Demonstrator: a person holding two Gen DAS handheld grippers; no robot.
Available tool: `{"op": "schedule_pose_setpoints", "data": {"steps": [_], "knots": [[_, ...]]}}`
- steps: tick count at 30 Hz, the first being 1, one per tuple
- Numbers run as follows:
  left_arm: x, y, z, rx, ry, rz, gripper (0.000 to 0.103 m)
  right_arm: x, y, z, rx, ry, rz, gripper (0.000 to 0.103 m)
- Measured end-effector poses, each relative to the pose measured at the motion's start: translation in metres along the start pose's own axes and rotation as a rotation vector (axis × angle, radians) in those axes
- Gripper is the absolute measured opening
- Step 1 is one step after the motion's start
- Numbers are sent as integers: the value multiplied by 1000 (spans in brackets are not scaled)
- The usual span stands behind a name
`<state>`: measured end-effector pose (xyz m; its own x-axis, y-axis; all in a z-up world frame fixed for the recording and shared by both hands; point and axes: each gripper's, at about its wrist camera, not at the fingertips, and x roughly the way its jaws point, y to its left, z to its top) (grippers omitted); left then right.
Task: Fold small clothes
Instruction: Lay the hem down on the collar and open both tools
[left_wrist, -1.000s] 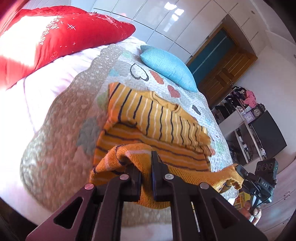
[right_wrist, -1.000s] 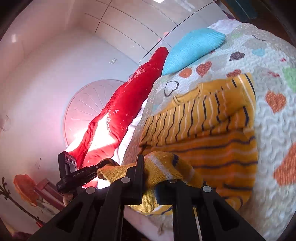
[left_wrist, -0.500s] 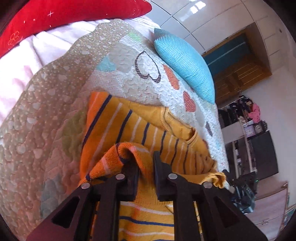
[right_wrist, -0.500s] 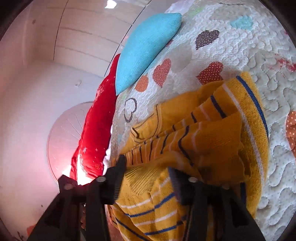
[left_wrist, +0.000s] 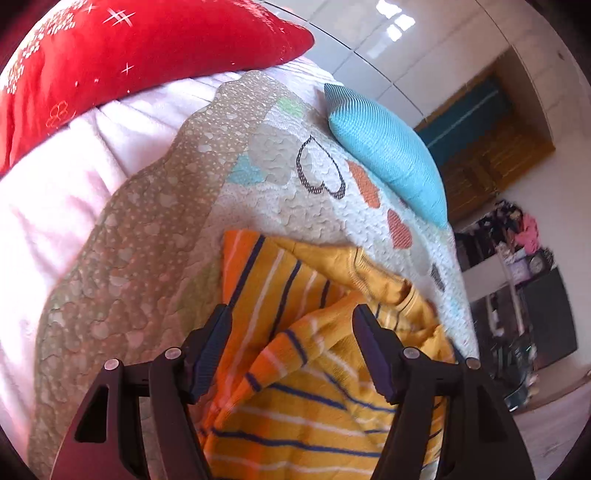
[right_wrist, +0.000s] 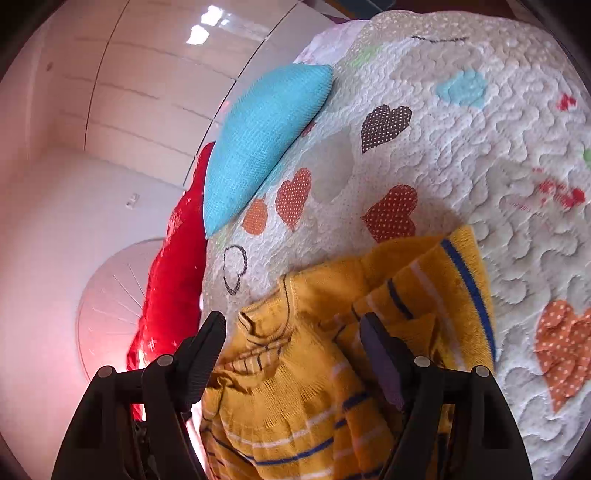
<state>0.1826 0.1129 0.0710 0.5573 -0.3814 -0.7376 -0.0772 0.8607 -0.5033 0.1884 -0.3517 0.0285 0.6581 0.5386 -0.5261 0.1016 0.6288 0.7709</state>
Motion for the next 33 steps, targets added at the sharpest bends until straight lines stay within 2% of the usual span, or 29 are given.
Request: {"op": "schedule_pose_setpoints", "data": {"steps": [4, 7, 9, 11, 12, 13, 16, 18, 20, 22, 25, 31, 33], "knots": [[4, -13, -27, 223, 12, 119, 67, -22, 21, -37, -261, 49, -165, 79], [18, -23, -38, 325, 30, 150, 67, -40, 37, -63, -420, -39, -265, 73], [32, -29, -36, 345, 30, 223, 67, -45, 41, -69, -439, -68, -251, 73], [51, -25, -26, 305, 55, 315, 67, -38, 43, -71, -435, -33, -202, 73], [59, -20, -19, 268, 65, 335, 67, -32, 45, -73, -436, -8, -176, 73], [65, -12, -12, 220, 72, 333, 67, -24, 46, -74, -439, 14, -152, 73], [71, 12, 7, 48, 67, 263, 67, 4, 48, -75, -453, 86, -102, 73], [71, 27, 16, -50, 64, 215, 67, 24, 42, -68, -450, 113, -161, 73], [70, 34, 22, -102, 76, 186, 67, 40, 27, -52, -416, 103, -243, 72], [64, 35, 22, -105, 62, 187, 67, 45, 12, -36, -345, 89, -233, 66], [46, 36, 18, -76, 24, 236, 67, 36, 9, -26, -281, 56, -210, 65], [-5, 40, -8, -1, -9, 190, 67, -24, 32, -42, -407, -16, -269, 70], [-19, 43, -28, 35, -3, 154, 68, -54, 32, -55, -441, -40, -293, 79]]}}
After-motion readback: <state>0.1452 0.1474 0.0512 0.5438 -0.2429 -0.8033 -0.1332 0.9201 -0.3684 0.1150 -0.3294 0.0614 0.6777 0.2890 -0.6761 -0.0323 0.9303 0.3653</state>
